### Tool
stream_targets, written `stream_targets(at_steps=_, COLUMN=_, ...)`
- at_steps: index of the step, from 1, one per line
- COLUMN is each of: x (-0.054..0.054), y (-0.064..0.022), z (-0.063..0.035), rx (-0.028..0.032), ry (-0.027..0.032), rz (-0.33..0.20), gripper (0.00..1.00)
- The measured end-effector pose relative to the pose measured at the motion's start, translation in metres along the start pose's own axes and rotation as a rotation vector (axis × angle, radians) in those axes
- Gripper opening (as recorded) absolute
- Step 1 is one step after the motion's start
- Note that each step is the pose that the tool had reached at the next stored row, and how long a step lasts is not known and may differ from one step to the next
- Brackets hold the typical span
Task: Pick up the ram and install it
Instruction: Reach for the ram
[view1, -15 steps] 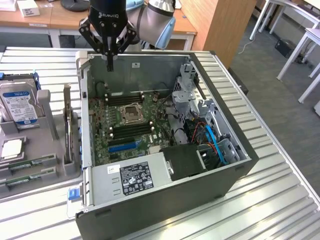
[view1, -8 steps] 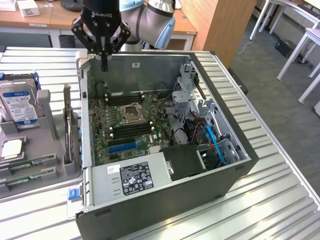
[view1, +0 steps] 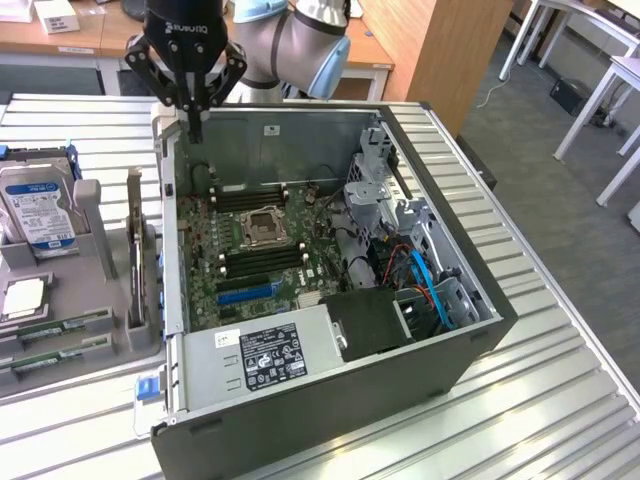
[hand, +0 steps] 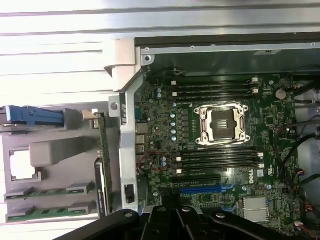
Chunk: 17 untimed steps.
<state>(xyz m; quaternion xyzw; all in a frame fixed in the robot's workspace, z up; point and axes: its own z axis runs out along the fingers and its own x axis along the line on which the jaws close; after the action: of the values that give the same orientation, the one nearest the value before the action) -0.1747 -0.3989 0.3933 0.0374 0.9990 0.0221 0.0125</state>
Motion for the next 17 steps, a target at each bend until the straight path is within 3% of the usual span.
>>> stream_targets(at_steps=17, x=0.038, y=-0.0028, z=-0.001, rx=0.0002, ry=0.0, rz=0.0, gripper=0.11)
